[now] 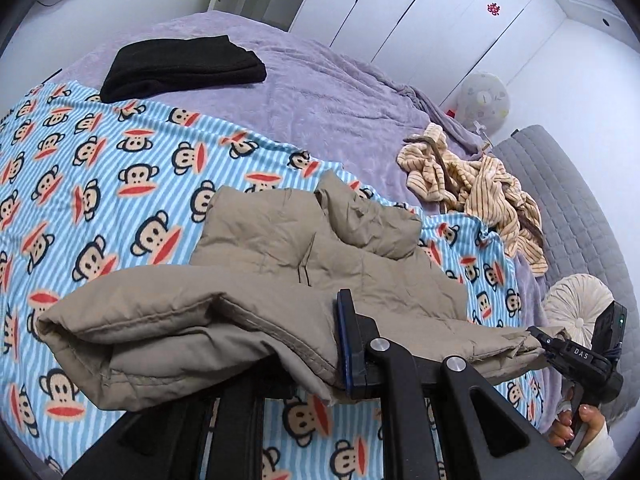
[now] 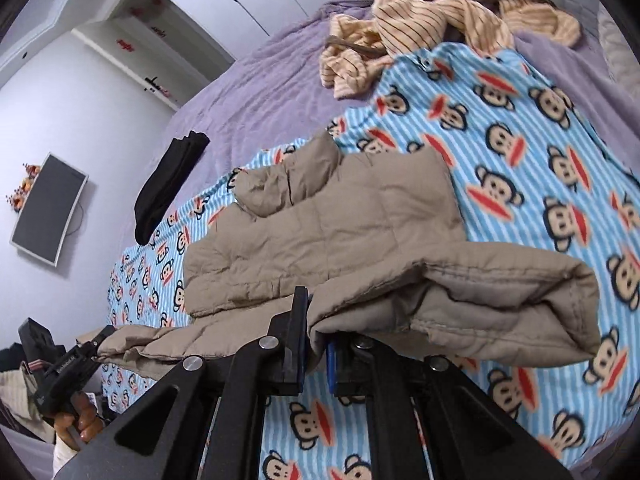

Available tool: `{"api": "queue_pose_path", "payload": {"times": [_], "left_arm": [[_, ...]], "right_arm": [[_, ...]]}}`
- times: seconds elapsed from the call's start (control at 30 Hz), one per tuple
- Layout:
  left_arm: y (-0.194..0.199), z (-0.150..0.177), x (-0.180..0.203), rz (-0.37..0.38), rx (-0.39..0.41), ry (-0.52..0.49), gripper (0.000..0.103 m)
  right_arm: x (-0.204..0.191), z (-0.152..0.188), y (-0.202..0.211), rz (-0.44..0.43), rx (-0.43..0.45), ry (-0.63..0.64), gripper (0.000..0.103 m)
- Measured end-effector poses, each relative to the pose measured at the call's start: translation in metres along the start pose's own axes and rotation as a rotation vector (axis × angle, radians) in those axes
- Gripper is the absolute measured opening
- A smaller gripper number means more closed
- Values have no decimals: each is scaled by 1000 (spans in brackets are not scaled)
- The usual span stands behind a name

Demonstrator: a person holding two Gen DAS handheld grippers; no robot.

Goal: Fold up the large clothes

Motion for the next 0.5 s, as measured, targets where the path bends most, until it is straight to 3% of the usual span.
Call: {"api": "queue_pose_path", "payload": {"times": [0.3,0.5], "left_arm": [[-50,-73,5,-39,-3,-64,17],[-115,-100,-2,-114,-40,-116,17]], "right_arm": [[-15,-78,-35,24,25,39,8],[-15,-117,-72,29,14,12,8]]}}
Point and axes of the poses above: each gripper's, at about its wrist camera, not at the fingertips, and y roughly against the way its jaws point, x to its right, z to its underside, the point moved 3 cm from there along -y, roughly the way its jaws point, and after that the axes turned 4 degrees about -x, right-handed, at the moved point
